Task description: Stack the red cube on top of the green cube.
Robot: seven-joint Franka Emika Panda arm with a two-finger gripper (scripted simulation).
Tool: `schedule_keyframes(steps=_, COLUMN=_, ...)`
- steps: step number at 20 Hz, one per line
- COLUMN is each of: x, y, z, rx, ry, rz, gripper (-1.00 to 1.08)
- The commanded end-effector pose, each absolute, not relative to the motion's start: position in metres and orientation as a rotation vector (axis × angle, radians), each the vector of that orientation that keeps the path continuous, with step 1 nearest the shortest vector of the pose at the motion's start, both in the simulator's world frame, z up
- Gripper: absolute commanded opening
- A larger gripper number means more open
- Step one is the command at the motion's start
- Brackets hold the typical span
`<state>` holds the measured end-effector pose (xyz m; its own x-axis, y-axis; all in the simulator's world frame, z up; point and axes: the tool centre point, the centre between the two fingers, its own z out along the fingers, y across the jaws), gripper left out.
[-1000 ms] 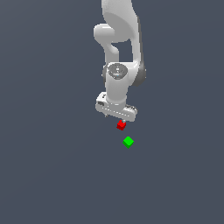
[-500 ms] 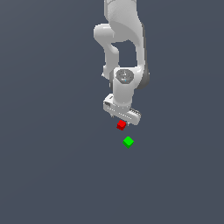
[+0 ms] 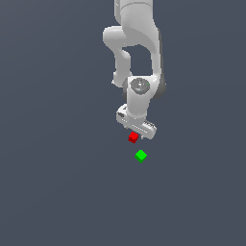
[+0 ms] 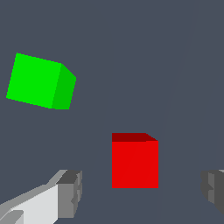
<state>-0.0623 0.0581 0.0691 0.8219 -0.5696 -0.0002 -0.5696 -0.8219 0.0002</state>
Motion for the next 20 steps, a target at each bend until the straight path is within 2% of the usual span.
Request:
schedule_keyframes(steps=1, x=-0.062, y=0.058, z=0.069, rx=2.998, ry=-0.939, rz=0.0, gripper=1.0)
schedule_keyframes(steps=9, x=-0.062, y=0.057, z=0.065, rx=2.999, ry=-0.934, rz=0.0, gripper=1.0)
schedule_keyframes(steps=20, x=-0.062, y=0.057, z=0.022, rx=3.0, ry=-0.933, rz=0.0, gripper=1.0)
